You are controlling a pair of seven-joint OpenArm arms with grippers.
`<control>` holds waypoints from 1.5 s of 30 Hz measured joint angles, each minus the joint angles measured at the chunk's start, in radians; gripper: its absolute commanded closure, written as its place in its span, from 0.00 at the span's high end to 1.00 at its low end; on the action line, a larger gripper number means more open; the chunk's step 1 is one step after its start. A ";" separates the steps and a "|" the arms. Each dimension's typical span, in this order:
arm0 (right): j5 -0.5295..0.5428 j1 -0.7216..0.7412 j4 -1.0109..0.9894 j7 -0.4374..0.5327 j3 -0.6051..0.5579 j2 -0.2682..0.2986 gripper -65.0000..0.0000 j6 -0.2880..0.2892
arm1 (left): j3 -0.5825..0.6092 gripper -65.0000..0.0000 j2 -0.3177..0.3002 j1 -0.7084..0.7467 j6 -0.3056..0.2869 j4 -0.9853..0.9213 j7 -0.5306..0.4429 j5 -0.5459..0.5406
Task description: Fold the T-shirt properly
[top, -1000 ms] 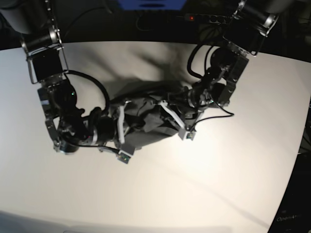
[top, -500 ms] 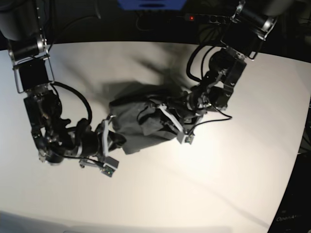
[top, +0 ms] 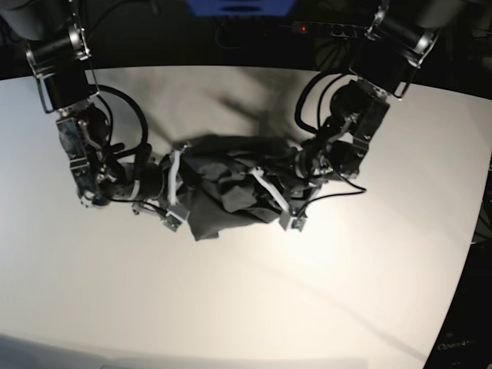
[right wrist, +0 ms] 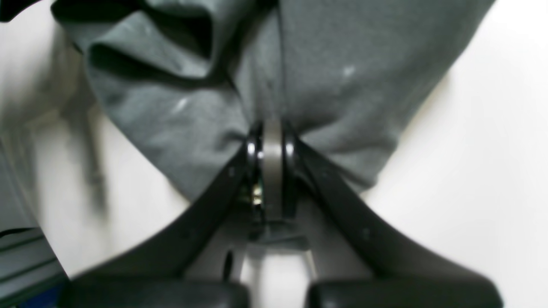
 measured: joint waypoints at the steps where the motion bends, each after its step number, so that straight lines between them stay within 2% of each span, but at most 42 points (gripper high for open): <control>1: -0.004 0.001 -0.017 0.010 0.000 0.001 0.00 0.005 | 0.006 0.03 0.000 -0.005 0.000 0.000 0.006 0.011; 11: -0.035 0.000 -0.050 0.036 0.010 0.000 0.00 0.013 | 0.146 0.03 0.001 -0.054 0.027 -0.002 -0.024 0.202; 22: -0.011 -0.050 -0.041 0.075 0.035 0.027 0.00 0.014 | 0.152 0.03 0.006 -0.155 -0.008 -0.119 -0.031 0.189; 26: -0.006 -0.071 -0.041 0.085 0.049 0.032 0.00 0.014 | 0.151 0.03 -0.001 -0.174 -0.116 -0.141 -0.057 0.209; 29: 0.008 -0.080 -0.037 0.090 0.050 0.043 0.00 0.017 | 0.150 0.03 -0.003 -0.195 -0.138 -0.130 -0.008 0.210; 32: 0.008 -0.080 -0.038 0.089 0.050 0.043 0.00 0.018 | 0.150 0.03 -0.017 -0.193 -0.108 -0.056 0.081 0.250; 36: 0.007 -0.080 -0.037 0.084 0.050 0.046 0.00 0.021 | 0.150 0.03 -0.097 -0.179 -0.093 0.098 0.147 0.266; 38: 0.005 -0.081 -0.036 0.081 0.051 0.046 0.00 0.021 | 0.142 0.03 -0.115 -0.177 -0.092 0.209 0.174 0.266; 43: 0.000 -0.080 -0.035 0.081 0.051 0.040 0.00 0.021 | 0.143 0.03 -0.118 -0.151 -0.098 0.436 0.263 0.256; 45: -0.002 -0.077 -0.035 0.070 0.051 0.037 0.00 0.023 | 0.143 0.03 -0.117 -0.117 -0.100 0.499 0.267 0.225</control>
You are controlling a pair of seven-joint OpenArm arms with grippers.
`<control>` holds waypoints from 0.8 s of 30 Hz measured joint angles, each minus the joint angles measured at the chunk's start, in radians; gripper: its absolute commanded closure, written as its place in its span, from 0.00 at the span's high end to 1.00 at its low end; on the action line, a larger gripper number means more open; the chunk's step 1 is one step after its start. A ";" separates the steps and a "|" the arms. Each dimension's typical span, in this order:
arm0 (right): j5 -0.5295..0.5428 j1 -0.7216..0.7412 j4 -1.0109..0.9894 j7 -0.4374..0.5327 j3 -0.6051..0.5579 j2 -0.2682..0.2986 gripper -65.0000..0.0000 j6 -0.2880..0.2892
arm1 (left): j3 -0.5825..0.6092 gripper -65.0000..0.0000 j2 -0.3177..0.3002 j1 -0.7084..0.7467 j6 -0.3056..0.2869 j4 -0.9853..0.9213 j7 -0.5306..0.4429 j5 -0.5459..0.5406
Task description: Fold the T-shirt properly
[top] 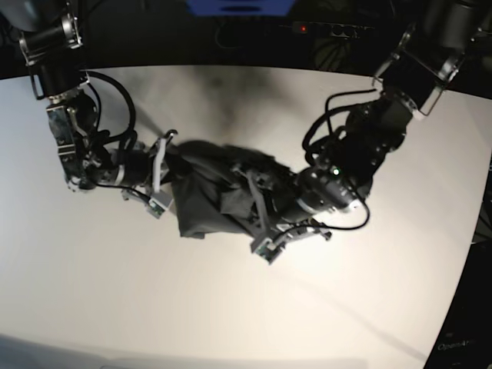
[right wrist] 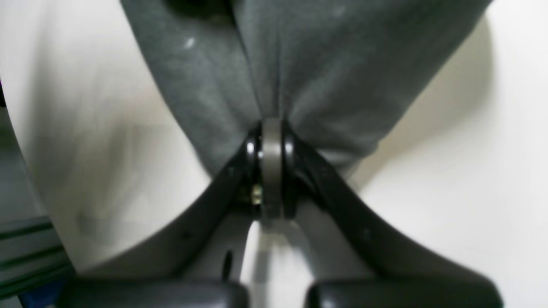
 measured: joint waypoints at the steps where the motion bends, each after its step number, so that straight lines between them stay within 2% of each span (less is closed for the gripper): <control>1: -0.002 0.002 0.000 -0.005 0.000 -0.002 0.00 -0.001 | 0.000 0.03 0.004 0.018 -0.003 0.020 0.001 -0.008; 7: -0.006 0.013 0.000 -0.026 -0.001 -0.008 0.00 0.001 | 0.000 0.03 0.060 0.074 0.000 0.016 -0.009 0.006; 9: -0.007 0.027 -0.002 -0.040 -0.003 -0.009 0.00 0.009 | 0.000 0.03 0.061 0.098 0.004 0.016 -0.054 0.006; 12: -0.014 0.045 -0.002 -0.069 -0.006 -0.014 0.00 0.009 | 0.000 0.03 0.058 0.125 0.004 0.016 -0.069 0.006; 16: -0.081 0.054 0.106 -0.175 -0.010 -0.009 0.00 -0.014 | -0.002 0.03 0.053 0.170 0.005 0.032 -0.084 0.011; 18: -0.103 0.050 0.175 -0.238 -0.010 0.014 0.00 -0.016 | -0.002 0.03 0.050 0.203 0.009 0.071 -0.080 0.014; 21: -0.115 0.061 0.270 -0.318 0.006 0.026 0.00 -0.022 | 0.001 0.03 0.013 0.255 -0.001 0.147 -0.090 -0.001; 24: -0.104 0.084 0.307 -0.322 0.035 0.017 0.00 -0.021 | 0.000 0.03 -0.019 0.309 0.006 0.140 -0.083 0.016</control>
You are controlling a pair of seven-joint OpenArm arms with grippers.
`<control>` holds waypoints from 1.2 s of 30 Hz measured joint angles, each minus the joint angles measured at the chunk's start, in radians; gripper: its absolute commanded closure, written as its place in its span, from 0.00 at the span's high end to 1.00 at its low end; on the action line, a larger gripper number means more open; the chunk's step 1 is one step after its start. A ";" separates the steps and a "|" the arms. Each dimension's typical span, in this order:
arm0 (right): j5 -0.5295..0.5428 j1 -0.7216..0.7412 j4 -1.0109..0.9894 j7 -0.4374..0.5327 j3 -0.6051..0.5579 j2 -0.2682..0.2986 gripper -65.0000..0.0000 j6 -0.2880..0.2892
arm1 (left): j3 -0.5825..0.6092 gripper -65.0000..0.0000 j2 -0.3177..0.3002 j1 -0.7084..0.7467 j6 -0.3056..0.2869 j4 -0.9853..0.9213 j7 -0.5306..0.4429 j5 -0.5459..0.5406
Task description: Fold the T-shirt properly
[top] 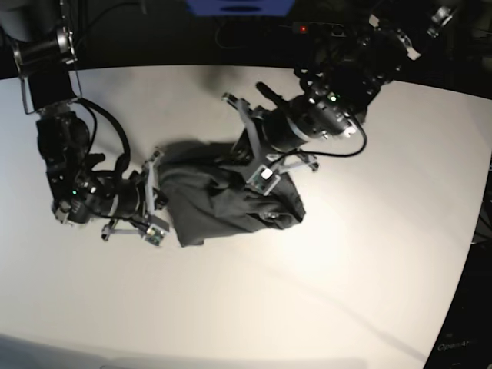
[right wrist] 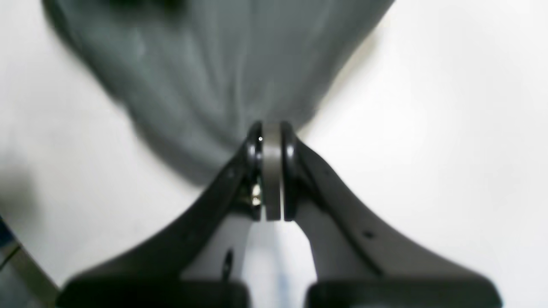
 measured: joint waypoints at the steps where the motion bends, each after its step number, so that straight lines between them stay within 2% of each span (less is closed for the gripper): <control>1: 0.000 0.001 0.001 0.000 0.004 0.000 0.00 0.000 | 0.000 0.03 -0.009 0.014 0.000 -0.009 0.000 0.001; 3: 0.000 -0.005 0.000 -0.008 0.004 0.000 0.00 0.000 | 0.001 0.03 -0.024 0.040 -0.003 -0.025 -0.026 0.017; 6: -0.008 -0.008 -0.003 -0.020 0.005 -0.018 0.00 0.000 | 0.002 0.03 -0.022 0.077 -0.003 -0.048 -0.121 0.066; 11: 0.001 0.005 -0.002 -0.017 0.001 -0.071 0.00 0.000 | 0.007 0.03 -0.011 0.095 0.003 -0.134 -0.138 0.099; 14: -0.005 0.006 -0.002 -0.061 0.000 -0.094 0.00 0.000 | 0.006 0.03 -0.013 0.103 -0.001 -0.150 -0.167 0.094; 20: -0.002 0.012 -0.002 -0.057 0.000 -0.124 0.00 0.000 | 0.002 0.03 -0.013 0.102 -0.003 -0.164 -0.177 0.095; 24: -0.004 0.015 -0.002 -0.058 -0.003 -0.125 0.00 0.000 | 0.000 0.03 -0.013 0.094 -0.003 -0.223 -0.177 0.097; 30: -0.003 0.043 -0.002 -0.053 -0.004 -0.147 0.00 0.000 | -0.001 0.03 0.012 0.091 0.000 -0.252 -0.177 0.196; 36: -0.010 0.051 -0.002 -0.034 -0.030 -0.146 0.00 0.000 | 0.000 0.03 0.033 0.091 -0.006 -0.253 -0.177 0.215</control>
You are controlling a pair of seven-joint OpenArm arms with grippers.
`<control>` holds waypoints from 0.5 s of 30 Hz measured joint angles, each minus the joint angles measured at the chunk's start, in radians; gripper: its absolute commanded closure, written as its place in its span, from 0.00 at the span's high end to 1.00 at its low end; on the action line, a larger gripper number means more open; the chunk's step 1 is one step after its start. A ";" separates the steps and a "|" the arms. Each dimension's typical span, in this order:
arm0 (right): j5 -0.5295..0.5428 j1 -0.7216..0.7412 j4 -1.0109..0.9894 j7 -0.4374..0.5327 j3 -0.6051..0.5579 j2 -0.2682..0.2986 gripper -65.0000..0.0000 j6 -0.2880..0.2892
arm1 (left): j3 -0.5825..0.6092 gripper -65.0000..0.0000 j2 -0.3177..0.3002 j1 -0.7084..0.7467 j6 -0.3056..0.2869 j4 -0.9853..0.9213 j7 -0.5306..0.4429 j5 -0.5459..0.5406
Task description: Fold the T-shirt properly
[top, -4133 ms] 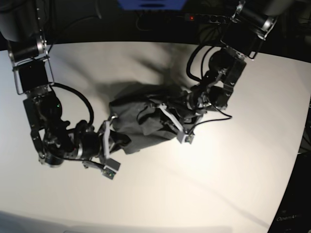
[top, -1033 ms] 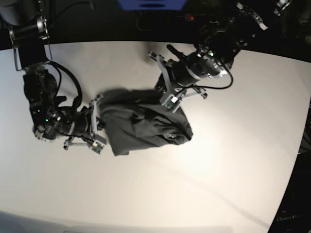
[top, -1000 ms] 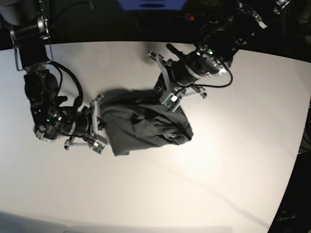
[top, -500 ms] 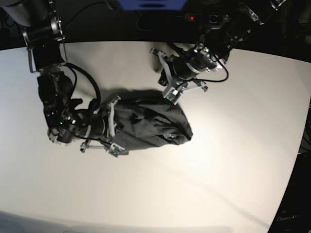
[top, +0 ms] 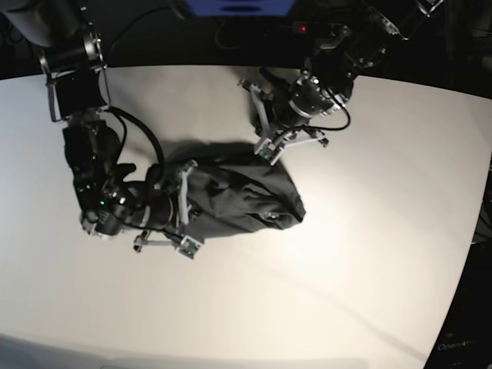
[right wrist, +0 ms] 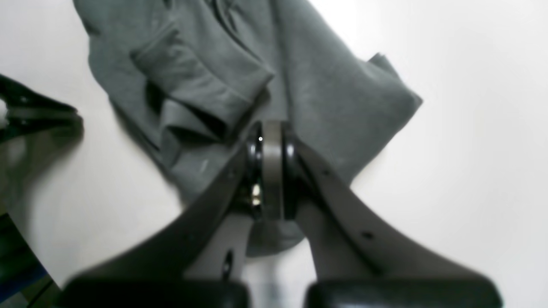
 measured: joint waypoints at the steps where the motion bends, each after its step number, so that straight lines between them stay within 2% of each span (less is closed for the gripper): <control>1: 0.003 0.003 -0.003 0.018 -0.016 0.000 0.00 0.000 | 0.000 0.03 0.000 0.000 0.000 0.000 0.000 0.000; 4: 0.006 0.005 -0.004 0.055 -0.051 -0.008 0.00 0.000 | 0.000 0.03 0.000 -0.003 0.000 -0.002 0.001 0.000; 15: 0.003 0.005 -0.006 0.079 -0.079 0.012 0.00 0.000 | -0.004 0.03 0.013 -0.066 0.006 -0.076 -0.040 0.003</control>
